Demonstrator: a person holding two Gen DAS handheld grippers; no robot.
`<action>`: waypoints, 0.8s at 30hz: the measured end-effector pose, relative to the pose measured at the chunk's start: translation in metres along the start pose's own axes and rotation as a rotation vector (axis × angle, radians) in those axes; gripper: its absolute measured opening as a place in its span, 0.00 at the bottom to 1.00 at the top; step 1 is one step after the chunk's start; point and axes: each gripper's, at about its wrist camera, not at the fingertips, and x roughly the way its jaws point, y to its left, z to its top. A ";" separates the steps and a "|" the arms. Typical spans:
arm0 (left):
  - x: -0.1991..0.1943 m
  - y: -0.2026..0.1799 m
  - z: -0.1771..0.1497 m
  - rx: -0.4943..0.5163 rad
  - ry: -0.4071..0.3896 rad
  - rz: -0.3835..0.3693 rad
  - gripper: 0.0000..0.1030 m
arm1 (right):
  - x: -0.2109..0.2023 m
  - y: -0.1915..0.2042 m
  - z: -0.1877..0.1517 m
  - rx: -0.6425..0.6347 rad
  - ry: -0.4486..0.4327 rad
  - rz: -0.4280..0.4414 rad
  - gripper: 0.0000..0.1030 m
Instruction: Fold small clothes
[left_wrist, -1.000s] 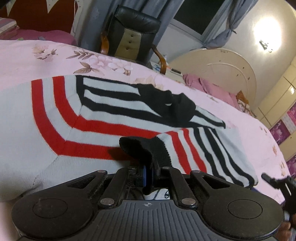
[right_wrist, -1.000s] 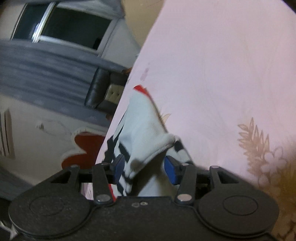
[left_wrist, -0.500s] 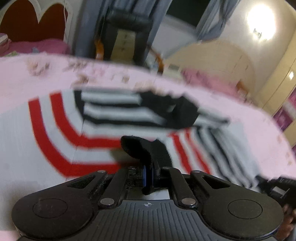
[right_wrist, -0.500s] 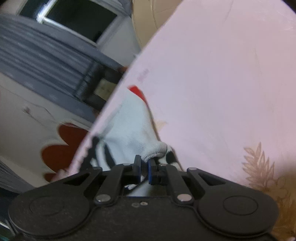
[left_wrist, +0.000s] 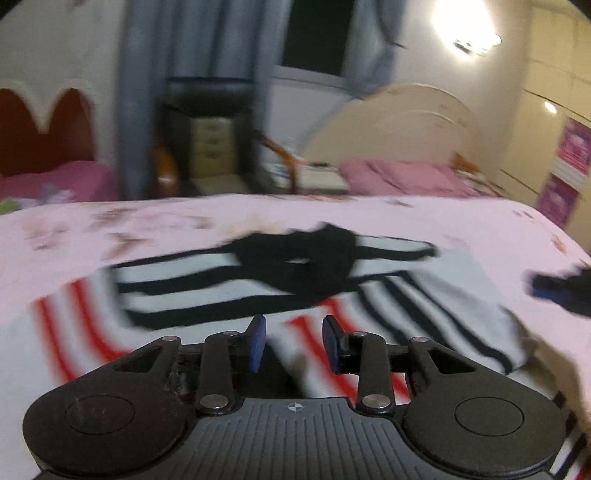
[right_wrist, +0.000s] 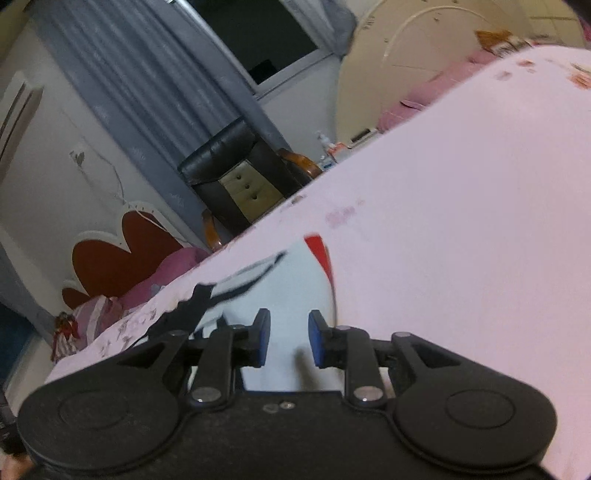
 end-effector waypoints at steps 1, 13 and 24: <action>0.011 -0.008 0.001 0.011 0.013 -0.008 0.32 | 0.013 0.003 0.006 -0.024 0.003 -0.011 0.22; 0.044 -0.019 -0.011 0.034 0.063 0.026 0.31 | 0.099 -0.034 0.033 -0.087 0.135 -0.089 0.06; 0.011 -0.055 -0.032 0.114 0.047 0.088 0.32 | 0.014 0.008 -0.026 -0.342 0.183 -0.085 0.11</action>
